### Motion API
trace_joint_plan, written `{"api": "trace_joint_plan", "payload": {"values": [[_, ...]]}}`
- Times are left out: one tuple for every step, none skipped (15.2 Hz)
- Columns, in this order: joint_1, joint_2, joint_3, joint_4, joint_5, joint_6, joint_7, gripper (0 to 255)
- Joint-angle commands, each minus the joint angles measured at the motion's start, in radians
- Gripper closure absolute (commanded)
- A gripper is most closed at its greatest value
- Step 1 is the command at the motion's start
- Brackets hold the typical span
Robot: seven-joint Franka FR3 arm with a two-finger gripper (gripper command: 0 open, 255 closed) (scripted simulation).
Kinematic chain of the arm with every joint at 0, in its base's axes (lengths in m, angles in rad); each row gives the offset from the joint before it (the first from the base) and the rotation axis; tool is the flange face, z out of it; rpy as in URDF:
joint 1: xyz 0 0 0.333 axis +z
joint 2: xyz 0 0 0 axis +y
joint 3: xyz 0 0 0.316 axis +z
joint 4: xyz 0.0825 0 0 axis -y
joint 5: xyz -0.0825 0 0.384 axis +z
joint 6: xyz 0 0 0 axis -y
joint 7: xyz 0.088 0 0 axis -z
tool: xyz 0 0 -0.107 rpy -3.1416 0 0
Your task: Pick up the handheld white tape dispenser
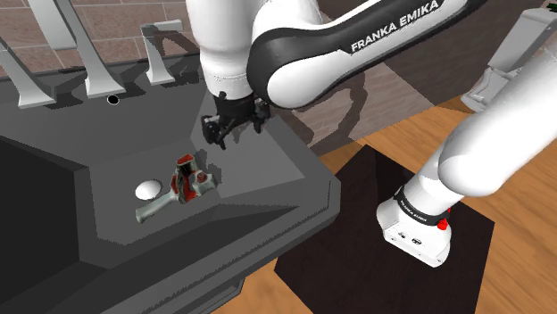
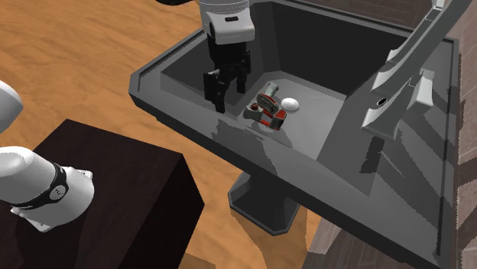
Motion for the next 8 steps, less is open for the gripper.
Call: {"api": "trace_joint_plan", "payload": {"values": [[0.011,0.113,0.030,0.070,-0.090,-0.011,0.105,0],[0.025,0.167,0.034,0.105,-0.133,-0.019,0.152,0],[0.043,0.221,0.034,0.141,-0.175,-0.030,0.195,0],[0.066,0.274,0.029,0.178,-0.214,-0.041,0.235,0],[0.091,0.326,0.021,0.217,-0.250,-0.055,0.272,0],[0.118,0.376,0.011,0.257,-0.282,-0.069,0.304,0],[0.146,0.425,-0.001,0.299,-0.312,-0.083,0.333,0],[0.175,0.473,-0.014,0.343,-0.338,-0.098,0.358,0]]}}
